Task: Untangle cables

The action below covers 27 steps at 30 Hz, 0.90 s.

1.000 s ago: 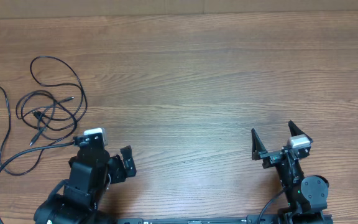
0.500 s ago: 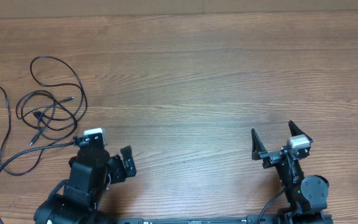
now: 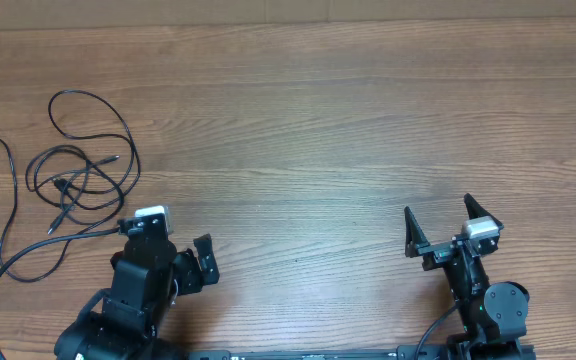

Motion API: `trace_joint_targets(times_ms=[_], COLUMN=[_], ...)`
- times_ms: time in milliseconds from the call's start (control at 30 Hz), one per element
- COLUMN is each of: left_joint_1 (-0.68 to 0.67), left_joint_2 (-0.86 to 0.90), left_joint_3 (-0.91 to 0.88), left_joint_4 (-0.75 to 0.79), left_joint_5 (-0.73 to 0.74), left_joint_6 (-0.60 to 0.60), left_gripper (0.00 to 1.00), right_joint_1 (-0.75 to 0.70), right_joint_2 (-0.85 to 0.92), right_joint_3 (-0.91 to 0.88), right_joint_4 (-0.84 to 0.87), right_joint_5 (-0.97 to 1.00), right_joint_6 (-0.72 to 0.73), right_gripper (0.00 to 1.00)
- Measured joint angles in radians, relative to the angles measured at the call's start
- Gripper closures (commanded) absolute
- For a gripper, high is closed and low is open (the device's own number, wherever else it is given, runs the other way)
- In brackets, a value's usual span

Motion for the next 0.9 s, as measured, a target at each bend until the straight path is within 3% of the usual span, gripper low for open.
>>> trace_joint_targets(times_ms=[300,667,800,900], left_joint_1=[0.005,0.161,0.242,0.278], left_joint_2=[-0.001,-0.145,-0.262,-0.344], left_joint_3=[0.000,-0.021,-0.114,-0.216], left_joint_4=[0.000,-0.006,0.065,0.204], left_joint_5=[0.000,-0.007,-0.009,0.018], left_joint_6=[0.000,0.005,0.018,0.064], left_gripper=[0.00,0.00,0.01,0.01], right_joint_1=[0.000,0.000,0.000,0.000], right_joint_2=[0.000,0.000,0.000,0.000], right_joint_3=[0.000,0.000,0.000,0.000], right_joint_4=[0.000,0.000,0.000,0.000], right_joint_5=[0.001,0.000,0.000,0.000], right_joint_6=[-0.002,-0.002,-0.002,-0.002], right_gripper=[0.00,0.00,0.00,0.00])
